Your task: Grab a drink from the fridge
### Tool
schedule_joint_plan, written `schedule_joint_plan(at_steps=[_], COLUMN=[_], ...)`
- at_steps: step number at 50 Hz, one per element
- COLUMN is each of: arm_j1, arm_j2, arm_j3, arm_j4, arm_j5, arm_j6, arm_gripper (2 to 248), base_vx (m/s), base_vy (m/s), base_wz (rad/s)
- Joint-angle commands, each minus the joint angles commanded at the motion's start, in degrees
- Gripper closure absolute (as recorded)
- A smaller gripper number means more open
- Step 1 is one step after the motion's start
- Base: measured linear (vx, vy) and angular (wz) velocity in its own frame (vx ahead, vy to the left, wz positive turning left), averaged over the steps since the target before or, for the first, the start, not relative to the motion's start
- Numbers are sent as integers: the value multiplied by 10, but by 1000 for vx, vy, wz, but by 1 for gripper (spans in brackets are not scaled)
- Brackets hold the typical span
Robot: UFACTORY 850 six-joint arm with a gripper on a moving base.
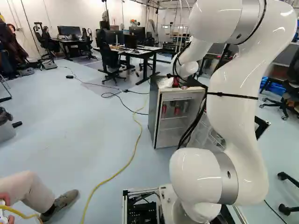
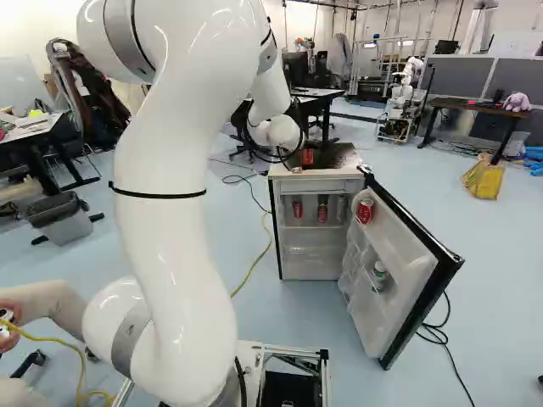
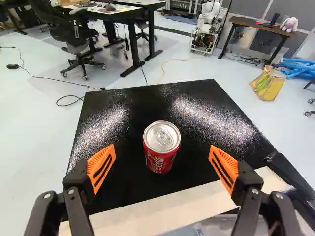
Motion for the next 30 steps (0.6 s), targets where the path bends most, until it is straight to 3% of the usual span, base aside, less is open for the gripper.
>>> schedule_joint_plan(at_steps=[12, 30], arm_j1=[0, 15], arm_j2=[8, 49], arm_j3=[11, 61], arm_j4=[0, 0], arm_j5=[0, 0], arm_j6=[0, 0], arm_gripper=[3, 3], base_vx=[0, 0], base_vy=[0, 0], base_wz=[0, 0])
